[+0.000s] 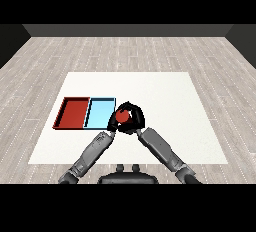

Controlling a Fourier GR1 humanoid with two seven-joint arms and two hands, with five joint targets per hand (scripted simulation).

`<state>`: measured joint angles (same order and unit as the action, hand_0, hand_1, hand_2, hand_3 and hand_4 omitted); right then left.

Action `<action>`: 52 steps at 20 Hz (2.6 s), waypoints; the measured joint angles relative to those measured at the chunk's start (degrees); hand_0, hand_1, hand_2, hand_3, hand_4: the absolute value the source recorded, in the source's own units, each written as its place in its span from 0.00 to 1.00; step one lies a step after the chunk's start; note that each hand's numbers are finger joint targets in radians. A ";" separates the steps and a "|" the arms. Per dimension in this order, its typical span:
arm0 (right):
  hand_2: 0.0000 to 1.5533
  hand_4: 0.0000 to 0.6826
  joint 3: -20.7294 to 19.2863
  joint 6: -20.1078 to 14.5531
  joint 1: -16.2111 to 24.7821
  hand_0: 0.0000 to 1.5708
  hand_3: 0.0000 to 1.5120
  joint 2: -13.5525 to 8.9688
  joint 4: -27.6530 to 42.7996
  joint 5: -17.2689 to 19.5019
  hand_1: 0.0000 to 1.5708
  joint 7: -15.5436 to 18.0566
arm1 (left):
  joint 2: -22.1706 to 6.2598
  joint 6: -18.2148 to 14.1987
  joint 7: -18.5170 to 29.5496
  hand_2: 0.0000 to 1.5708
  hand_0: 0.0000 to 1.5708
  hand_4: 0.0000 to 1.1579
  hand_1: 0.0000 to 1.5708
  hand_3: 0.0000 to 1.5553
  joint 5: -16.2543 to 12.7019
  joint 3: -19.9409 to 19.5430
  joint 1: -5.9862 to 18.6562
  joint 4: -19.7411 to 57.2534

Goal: Pick the red can and put it in the red box

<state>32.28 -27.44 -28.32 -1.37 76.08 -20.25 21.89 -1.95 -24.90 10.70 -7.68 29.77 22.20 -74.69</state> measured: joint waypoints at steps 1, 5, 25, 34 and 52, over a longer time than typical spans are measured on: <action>0.93 0.78 -0.13 -0.27 -0.19 0.94 0.92 -0.10 -0.12 -0.13 0.94 0.05 | -0.21 -0.40 -0.55 0.98 1.00 0.84 1.00 0.94 -0.67 0.19 0.87 0.51; 0.92 0.82 -0.20 -0.09 -0.37 0.94 0.92 -0.18 -0.41 -0.41 0.94 0.65 | -0.37 -1.65 -1.88 0.94 1.00 0.77 1.00 0.86 -0.43 0.40 1.69 1.46; 0.00 0.00 -2.75 4.86 1.11 0.00 0.00 -0.10 3.81 0.45 0.00 -1.19 | 0.36 -8.38 0.33 1.00 1.00 0.98 1.00 0.96 -2.58 2.44 2.32 0.68; 0.00 0.00 -4.52 5.67 0.96 0.00 0.00 0.42 4.68 4.05 0.00 -1.79 | 0.72 -7.72 -1.21 1.00 1.00 1.00 1.00 0.95 -0.34 1.89 2.59 0.25; 0.00 0.00 -18.31 6.48 7.40 0.00 0.00 -6.78 26.02 7.12 0.00 -10.56 | -0.66 -4.46 0.62 1.00 1.00 0.98 1.00 0.94 0.66 -3.39 -3.03 -1.53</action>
<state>13.97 -20.96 -20.93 -8.15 102.10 -13.13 11.33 -2.61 -29.36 11.31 -7.02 26.38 19.17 -76.22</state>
